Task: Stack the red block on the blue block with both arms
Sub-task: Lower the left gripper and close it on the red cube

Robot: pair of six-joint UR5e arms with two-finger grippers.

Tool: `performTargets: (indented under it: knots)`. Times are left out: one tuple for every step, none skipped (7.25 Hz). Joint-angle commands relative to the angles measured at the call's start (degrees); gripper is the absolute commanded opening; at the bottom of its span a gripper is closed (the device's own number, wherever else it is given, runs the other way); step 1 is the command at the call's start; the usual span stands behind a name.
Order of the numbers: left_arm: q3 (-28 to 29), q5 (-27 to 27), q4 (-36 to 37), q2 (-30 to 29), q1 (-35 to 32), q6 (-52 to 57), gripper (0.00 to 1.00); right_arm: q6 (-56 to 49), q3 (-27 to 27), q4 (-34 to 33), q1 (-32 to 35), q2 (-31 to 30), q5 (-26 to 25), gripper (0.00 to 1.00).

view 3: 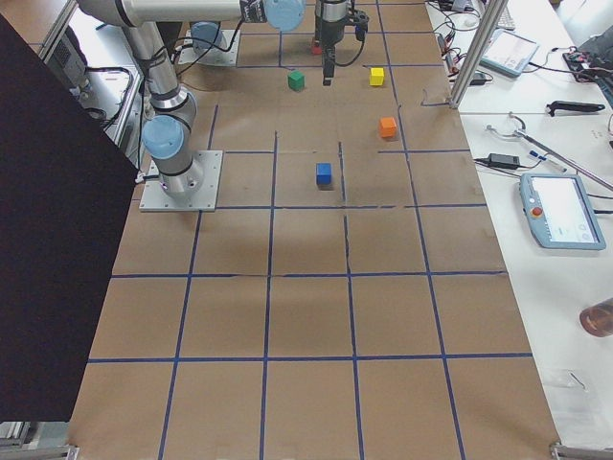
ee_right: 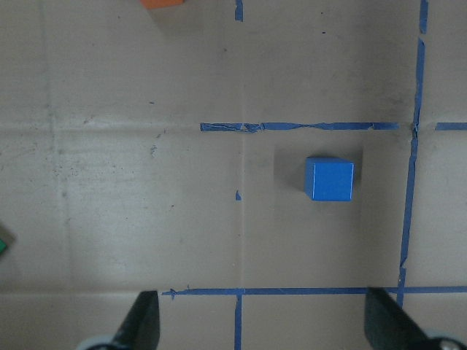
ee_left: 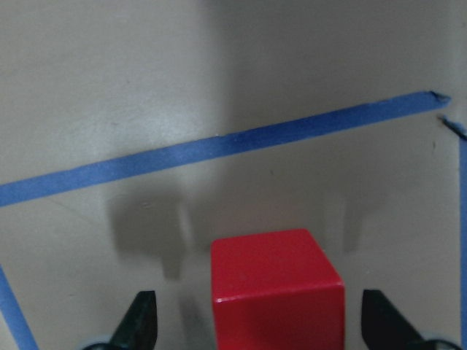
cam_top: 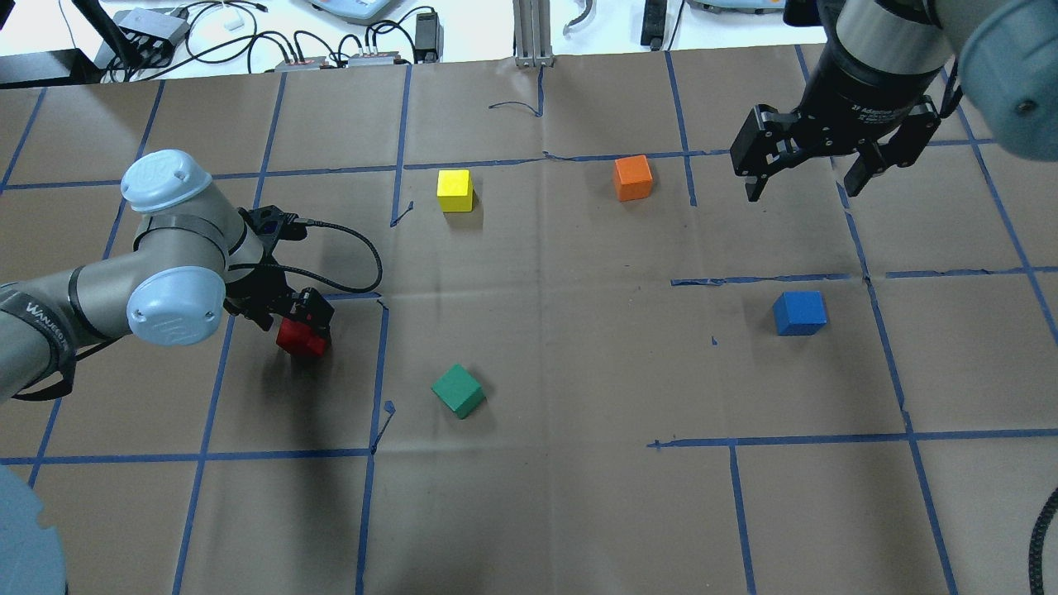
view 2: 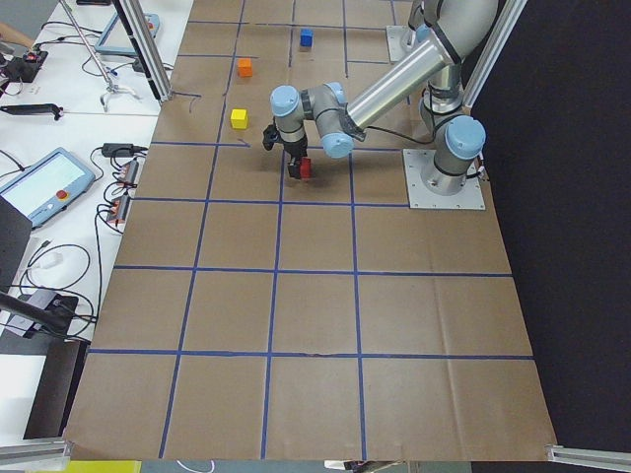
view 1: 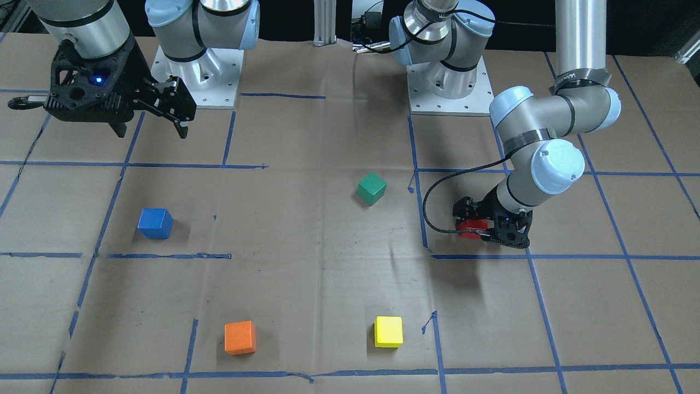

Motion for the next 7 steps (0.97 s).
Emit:
performTargets:
  knots:
    - [-0.29, -0.1, -0.03, -0.39, -0.04, -0.59, 0.99, 0.0, 0.0, -0.03, -0.07, -0.01, 0.0, 1.0]
    - [-0.82, -0.01, 0.15, -0.39, -0.04, -0.59, 0.88, 0.0, -0.09, -0.03, -0.07, -0.01, 0.0, 1.0]
    - [-0.91, 0.08, 0.15, -0.48, -0.04, -0.5, 0.7, 0.0, -0.09, -0.03, 0.02, 0.07, 0.0, 1.0]
    - [-0.73, -0.01, 0.24, -0.48, -0.04, -0.33, 0.44, 0.0, -0.09, -0.03, 0.02, 0.07, 0.0, 1.0]
    - [-0.56, -0.01, 0.06, -0.31, -0.12, -0.67, 0.17, 0.0, -0.09, -0.03, 0.02, -0.01, 0.0, 1.0]
    - [0.05, -0.1, 0.06, 0.39, -0.3, -1.63, 0.14, 0.0, -0.09, -0.03, 0.02, 0.07, 0.0, 1.0]
    - [1.19, -2.1, -0.29, 1.27, -1.87, -5.91, 0.14, 0.0, -0.09, -0.03, -0.07, 0.07, 0.0, 1.0]
